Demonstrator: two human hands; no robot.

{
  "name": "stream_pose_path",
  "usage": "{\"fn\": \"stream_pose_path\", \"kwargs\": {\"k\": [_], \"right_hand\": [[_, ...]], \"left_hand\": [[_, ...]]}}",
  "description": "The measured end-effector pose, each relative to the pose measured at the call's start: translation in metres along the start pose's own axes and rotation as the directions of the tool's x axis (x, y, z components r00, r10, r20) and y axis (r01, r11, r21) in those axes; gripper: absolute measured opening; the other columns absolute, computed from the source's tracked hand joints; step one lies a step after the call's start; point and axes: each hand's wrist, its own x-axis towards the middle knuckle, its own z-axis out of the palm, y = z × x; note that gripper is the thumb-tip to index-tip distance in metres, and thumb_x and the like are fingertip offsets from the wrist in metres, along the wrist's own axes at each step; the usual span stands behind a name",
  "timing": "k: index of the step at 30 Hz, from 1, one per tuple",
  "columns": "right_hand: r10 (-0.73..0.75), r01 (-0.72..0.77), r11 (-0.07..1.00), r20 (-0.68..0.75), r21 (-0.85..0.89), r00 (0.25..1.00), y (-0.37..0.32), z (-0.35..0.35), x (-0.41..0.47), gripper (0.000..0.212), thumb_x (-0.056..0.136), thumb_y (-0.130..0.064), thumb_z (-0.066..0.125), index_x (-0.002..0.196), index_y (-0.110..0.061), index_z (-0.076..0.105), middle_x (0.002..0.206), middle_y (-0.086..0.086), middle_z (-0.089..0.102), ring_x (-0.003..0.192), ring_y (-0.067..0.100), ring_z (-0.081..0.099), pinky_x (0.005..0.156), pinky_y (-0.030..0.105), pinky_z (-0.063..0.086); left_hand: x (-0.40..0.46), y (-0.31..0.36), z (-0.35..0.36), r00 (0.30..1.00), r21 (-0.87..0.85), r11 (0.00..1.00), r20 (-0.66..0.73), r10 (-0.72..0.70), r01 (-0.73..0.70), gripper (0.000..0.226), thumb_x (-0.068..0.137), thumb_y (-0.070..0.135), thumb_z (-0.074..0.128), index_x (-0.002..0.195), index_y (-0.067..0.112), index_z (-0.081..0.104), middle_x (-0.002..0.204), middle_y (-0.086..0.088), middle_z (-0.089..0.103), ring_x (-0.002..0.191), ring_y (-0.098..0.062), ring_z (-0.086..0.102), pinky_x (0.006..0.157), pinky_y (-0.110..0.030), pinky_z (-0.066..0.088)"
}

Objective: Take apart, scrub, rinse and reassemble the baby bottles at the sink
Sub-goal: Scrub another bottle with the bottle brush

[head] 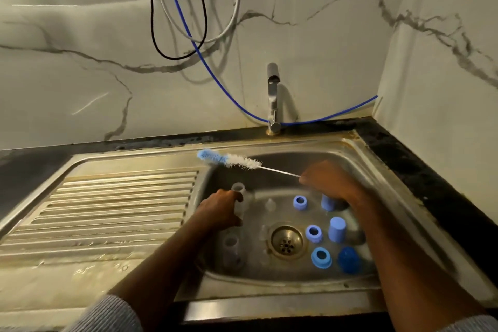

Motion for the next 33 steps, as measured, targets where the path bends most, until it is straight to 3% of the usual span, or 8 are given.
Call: {"fn": "stream_pose_path", "kwargs": {"k": [10, 18, 21, 24, 27, 29, 31, 33], "right_hand": [[0.001, -0.002, 0.997, 0.01, 0.08, 1.0, 0.008, -0.001, 0.004, 0.015, 0.093, -0.021, 0.071, 0.078, -0.023, 0.073, 0.058, -0.002, 0.063, 0.057, 0.008, 0.055, 0.063, 0.031, 0.048], [0.03, -0.028, 0.983, -0.013, 0.181, 0.999, -0.003, -0.003, 0.001, 0.009, 0.094, -0.018, 0.067, 0.092, -0.015, 0.076, 0.06, -0.003, 0.063, 0.057, 0.006, 0.054, 0.062, 0.019, 0.048], [0.024, -0.018, 0.975, -0.025, 0.222, 0.999, -0.005, -0.002, 0.0, 0.008, 0.096, -0.017, 0.066, 0.096, -0.016, 0.074, 0.056, -0.007, 0.062, 0.054, 0.004, 0.052, 0.058, 0.017, 0.046], [0.05, -0.044, 0.959, -0.014, 0.281, 0.999, -0.003, 0.001, 0.002, 0.009, 0.094, -0.012, 0.067, 0.097, -0.018, 0.074, 0.068, 0.002, 0.069, 0.063, 0.01, 0.056, 0.062, 0.021, 0.048], [0.033, -0.029, 0.957, -0.008, 0.287, 0.999, 0.001, 0.003, 0.003, 0.012, 0.094, -0.01, 0.068, 0.093, -0.02, 0.075, 0.081, 0.018, 0.072, 0.071, 0.015, 0.059, 0.067, 0.024, 0.049], [0.008, -0.005, 0.969, -0.012, 0.245, 1.0, -0.002, 0.004, 0.002, 0.013, 0.097, -0.012, 0.064, 0.094, -0.021, 0.073, 0.066, 0.008, 0.066, 0.066, 0.014, 0.056, 0.061, 0.019, 0.046], [-0.01, 0.014, 0.984, -0.025, 0.178, 1.0, -0.001, 0.004, 0.001, 0.011, 0.1, -0.017, 0.06, 0.095, -0.023, 0.068, 0.062, -0.001, 0.061, 0.062, 0.014, 0.054, 0.062, 0.026, 0.047], [-0.002, 0.009, 0.996, -0.07, 0.093, 0.998, 0.002, 0.003, 0.003, 0.009, 0.1, -0.025, 0.059, 0.096, -0.03, 0.066, 0.07, -0.003, 0.066, 0.068, 0.01, 0.061, 0.075, 0.036, 0.054]], "left_hand": [[0.011, 0.008, 0.009, 0.999, 0.126, 0.992, 0.044, -0.014, 0.008, 0.063, 0.078, 0.031, 0.085, 0.133, 0.038, 0.056, 0.135, -0.003, 0.054, 0.124, -0.026, 0.057, 0.098, -0.04, 0.047], [0.015, -0.015, -0.02, 0.957, -0.458, 0.865, -0.281, 0.077, -0.204, 0.05, 0.066, 0.045, 0.089, 0.108, 0.026, 0.07, 0.096, 0.012, 0.069, 0.086, -0.002, 0.065, 0.075, -0.023, 0.053], [0.004, -0.011, -0.032, 0.904, -0.702, 0.63, -0.428, 0.001, -0.333, 0.042, 0.074, 0.052, 0.083, 0.103, 0.025, 0.07, 0.094, 0.008, 0.073, 0.089, -0.008, 0.07, 0.077, -0.029, 0.06], [-0.005, -0.006, -0.042, 0.913, -0.928, 0.138, -0.366, -0.179, -0.345, 0.034, 0.085, 0.036, 0.073, 0.108, 0.012, 0.067, 0.107, -0.005, 0.072, 0.105, -0.025, 0.069, 0.08, -0.036, 0.061], [-0.007, -0.008, -0.045, 0.961, -0.864, -0.439, -0.159, -0.227, -0.247, 0.037, 0.091, 0.037, 0.064, 0.114, 0.008, 0.061, 0.127, -0.016, 0.065, 0.118, -0.039, 0.062, 0.085, -0.052, 0.058], [-0.006, -0.01, -0.05, 0.959, -0.783, -0.569, -0.118, -0.259, -0.25, 0.029, 0.094, 0.038, 0.062, 0.112, 0.015, 0.06, 0.129, -0.016, 0.065, 0.118, -0.039, 0.063, 0.085, -0.057, 0.057], [-0.007, -0.011, -0.055, 0.921, -0.828, -0.456, -0.172, -0.349, -0.328, 0.034, 0.091, 0.04, 0.064, 0.116, 0.017, 0.059, 0.125, -0.015, 0.067, 0.114, -0.038, 0.066, 0.083, -0.055, 0.059], [-0.008, -0.019, -0.058, 0.828, -0.905, 0.001, -0.39, -0.403, -0.425, 0.042, 0.087, 0.048, 0.065, 0.118, 0.02, 0.059, 0.118, -0.01, 0.066, 0.111, -0.034, 0.066, 0.083, -0.049, 0.06]]}}
